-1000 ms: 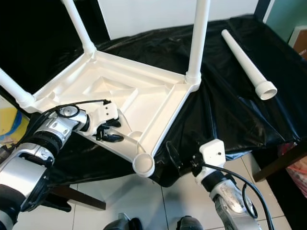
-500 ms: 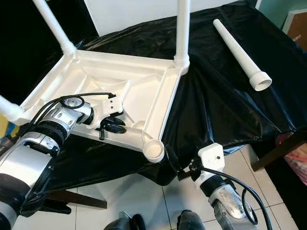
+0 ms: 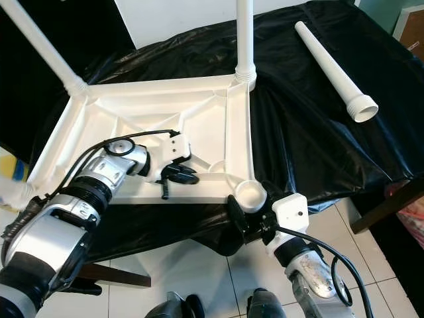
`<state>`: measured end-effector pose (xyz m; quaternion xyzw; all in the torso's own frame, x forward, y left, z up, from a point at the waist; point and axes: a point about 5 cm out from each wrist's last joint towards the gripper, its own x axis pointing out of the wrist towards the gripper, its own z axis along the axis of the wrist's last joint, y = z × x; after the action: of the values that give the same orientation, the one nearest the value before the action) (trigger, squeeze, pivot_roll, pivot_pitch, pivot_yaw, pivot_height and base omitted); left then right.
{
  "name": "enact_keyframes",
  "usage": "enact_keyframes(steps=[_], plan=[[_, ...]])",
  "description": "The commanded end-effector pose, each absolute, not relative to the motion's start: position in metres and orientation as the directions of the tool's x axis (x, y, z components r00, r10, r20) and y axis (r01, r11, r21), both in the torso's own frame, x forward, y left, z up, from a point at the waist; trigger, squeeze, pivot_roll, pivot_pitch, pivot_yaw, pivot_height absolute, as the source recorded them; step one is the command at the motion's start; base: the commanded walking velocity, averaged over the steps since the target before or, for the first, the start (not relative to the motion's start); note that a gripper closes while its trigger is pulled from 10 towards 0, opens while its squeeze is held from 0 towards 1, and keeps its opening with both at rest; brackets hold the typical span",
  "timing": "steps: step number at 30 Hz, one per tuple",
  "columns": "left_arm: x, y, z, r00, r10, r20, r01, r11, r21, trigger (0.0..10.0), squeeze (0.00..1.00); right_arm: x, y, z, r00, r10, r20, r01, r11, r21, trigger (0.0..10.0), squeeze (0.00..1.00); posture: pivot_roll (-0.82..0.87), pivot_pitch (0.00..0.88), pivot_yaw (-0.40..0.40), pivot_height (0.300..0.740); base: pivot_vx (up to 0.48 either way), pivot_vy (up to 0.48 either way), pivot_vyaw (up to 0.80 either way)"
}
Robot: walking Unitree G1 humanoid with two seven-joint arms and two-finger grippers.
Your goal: Building children table
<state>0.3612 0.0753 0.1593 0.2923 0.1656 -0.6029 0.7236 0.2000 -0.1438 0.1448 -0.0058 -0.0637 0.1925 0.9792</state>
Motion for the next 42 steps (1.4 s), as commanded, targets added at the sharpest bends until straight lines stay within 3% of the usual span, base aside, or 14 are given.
enact_keyframes(steps=[1, 3, 7, 8, 19, 20, 25, 30, 32, 35, 36, 39, 41, 42], plan=[[0.365, 0.084, 0.149, 0.356, -0.755, -0.551, 0.934, 0.26, 0.246, 9.1, 0.0, 0.2, -0.143, 0.141, 0.922, 0.373, 0.104, -0.372, 0.928, -0.034, 10.0, 0.0, -0.21, 0.143, 0.152, 0.74, 0.0, 0.0, 0.0], [0.367, 0.081, 0.152, 0.411, -0.735, -0.539, 0.906, 0.265, 0.33, 10.0, 0.0, 0.204, -0.142, 0.142, 0.926, 0.36, 0.119, -0.358, 0.933, -0.036, 10.0, 0.0, -0.21, 0.134, 0.153, 0.74, 0.0, 0.0, 0.0], [0.369, 0.087, 0.152, 0.437, -0.717, -0.544, 0.892, 0.265, 0.367, 10.0, 0.0, 0.207, -0.143, 0.143, 0.929, 0.348, 0.128, -0.346, 0.938, -0.039, 10.0, 0.0, -0.21, 0.134, 0.153, 0.74, 0.0, 0.0, 0.0], [0.37, 0.092, 0.152, 0.458, -0.7, -0.548, 0.881, 0.273, 0.388, 10.0, 1.0, 0.208, -0.143, 0.143, 0.931, 0.339, 0.133, -0.337, 0.941, -0.042, 10.0, 0.0, -0.21, 0.129, 0.154, 0.74, 0.0, 0.0, 0.0], [0.37, 0.107, 0.17, 0.548, -0.693, -0.469, 0.826, 0.359, 0.434, 10.0, 1.0, 0.219, -0.151, 0.15, 0.948, 0.256, 0.187, -0.253, 0.967, -0.038, 10.0, 0.0, -0.21, 0.106, 0.143, 0.74, 0.0, 0.0, 0.0], [0.368, 0.105, 0.175, 0.547, -0.716, -0.433, 0.826, 0.379, 0.417, 10.0, 0.0, 0.223, -0.152, 0.152, 0.949, 0.243, 0.199, -0.24, 0.97, -0.04, 10.0, 0.0, -0.21, 0.099, 0.138, 0.74, 0.0, 0.0, 0.0], [0.365, 0.102, 0.182, 0.539, -0.748, -0.387, 0.831, 0.398, 0.389, 10.0, 0.0, 0.227, -0.155, 0.154, 0.951, 0.225, 0.212, -0.223, 0.974, -0.036, 10.0, 0.0, -0.21, 0.093, 0.134, 0.74, 0.0, 0.0, 0.0], [0.351, 0.087, 0.208, 0.518, -0.84, -0.163, 0.83, 0.447, 0.332, 10.0, 0.0, 0.246, -0.165, 0.16, 0.958, 0.152, 0.244, -0.148, 0.988, -0.033, 10.0, 0.0, -0.2, 0.065, 0.111, 0.74, 0.0, 0.0, 0.0], [0.351, 0.087, 0.208, 0.518, -0.84, -0.163, 0.83, 0.447, 0.332, 10.0, 0.0, 0.246, -0.165, 0.16, 0.958, 0.152, 0.244, -0.148, 0.988, -0.033, 10.0, 0.0, -0.2, 0.065, 0.111, 0.74, 0.0, 0.0, 0.0], [0.349, 0.085, 0.214, 0.541, -0.836, -0.087, 0.812, 0.493, 0.313, 10.0, 0.0, 0.253, -0.17, 0.161, 0.962, 0.117, 0.248, -0.112, 0.993, -0.032, 10.0, 0.0, -0.19, 0.059, 0.106, 0.74, 0.0, 0.0, 0.0], [0.349, 0.083, 0.22, 0.592, -0.806, 0.012, 0.771, 0.571, 0.284, 10.0, 0.0, 0.262, -0.176, 0.162, 0.967, 0.062, 0.245, -0.054, 0.998, -0.041, 10.0, 0.0, -0.19, 0.057, 0.105, 0.74, 0.0, 0.0, 0.0], [0.349, 0.083, 0.22, 0.592, -0.806, 0.012, 0.771, 0.571, 0.284, 10.0, 0.0, 0.262, -0.176, 0.162, 0.967, 0.062, 0.245, -0.054, 0.998, -0.041, 10.0, 0.0, -0.19, 0.057, 0.105, 0.74, 0.0, 0.0, 0.0], [0.347, 0.082, 0.216, 0.688, -0.715, 0.128, 0.698, 0.699, 0.155, 10.0, 0.0, 0.276, -0.187, 0.168, 0.964, -0.031, 0.263, 0.036, 0.999, -0.014, 10.0, 0.0, -0.18, 0.055, 0.097, 0.74, 0.0, 0.0, 0.0], [0.347, 0.082, 0.216, 0.688, -0.715, 0.128, 0.698, 0.699, 0.155, 10.0, 0.0, 0.276, -0.187, 0.168, 0.964, -0.031, 0.263, 0.036, 0.999, -0.014, 10.0, 0.0, -0.18, 0.055, 0.097, 0.74, 0.0, 0.0, 0.0]])
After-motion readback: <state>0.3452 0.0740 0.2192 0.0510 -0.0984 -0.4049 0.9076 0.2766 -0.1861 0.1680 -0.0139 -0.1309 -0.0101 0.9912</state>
